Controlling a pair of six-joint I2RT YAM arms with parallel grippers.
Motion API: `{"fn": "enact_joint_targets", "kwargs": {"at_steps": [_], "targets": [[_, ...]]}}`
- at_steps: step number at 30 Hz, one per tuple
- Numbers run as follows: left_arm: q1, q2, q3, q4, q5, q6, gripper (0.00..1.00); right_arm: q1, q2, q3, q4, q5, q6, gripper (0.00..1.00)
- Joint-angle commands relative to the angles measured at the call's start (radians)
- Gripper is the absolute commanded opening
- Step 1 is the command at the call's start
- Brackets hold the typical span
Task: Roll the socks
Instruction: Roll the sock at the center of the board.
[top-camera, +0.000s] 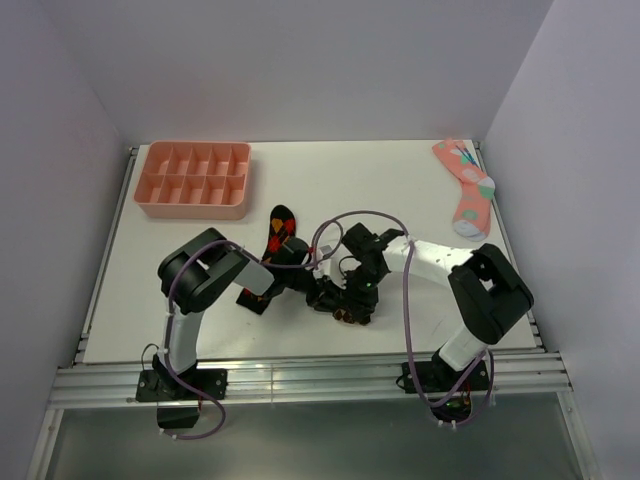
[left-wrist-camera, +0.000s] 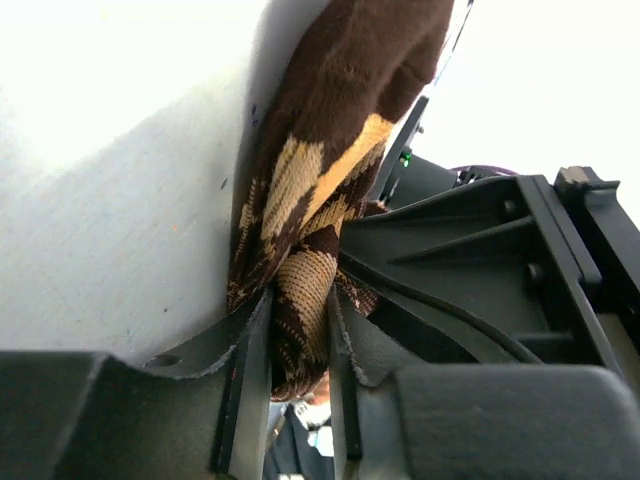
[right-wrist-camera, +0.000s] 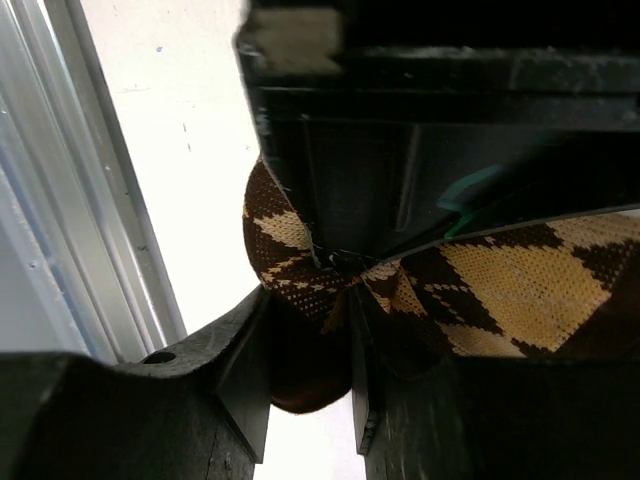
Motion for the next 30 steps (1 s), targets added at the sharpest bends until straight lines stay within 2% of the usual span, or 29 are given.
{"fn": "enact_joint_targets", "kwargs": {"at_steps": [1,2,5,15,23,30], "targets": [[0.012,-0.04,-0.01,0.154,-0.203,0.02,0.31,-0.014,0.086,-0.039,0.024,0.013,-0.026,0.0],[0.012,-0.048,-0.013,0.171,-0.208,0.029,0.35,-0.018,0.094,-0.036,0.018,0.007,-0.029,0.0],[0.013,-0.068,-0.037,0.25,-0.225,0.037,0.38,-0.035,0.099,-0.028,0.007,0.002,-0.036,0.0],[0.013,-0.158,-0.123,0.272,-0.378,0.091,0.36,-0.092,0.128,0.01,-0.043,-0.008,-0.078,0.0],[0.006,-0.203,-0.203,0.352,-0.438,0.111,0.36,-0.217,0.253,0.166,-0.247,-0.099,-0.186,0.0],[-0.02,-0.246,-0.304,0.476,-0.514,0.152,0.35,-0.282,0.387,0.298,-0.376,-0.097,-0.242,0.0]]}}
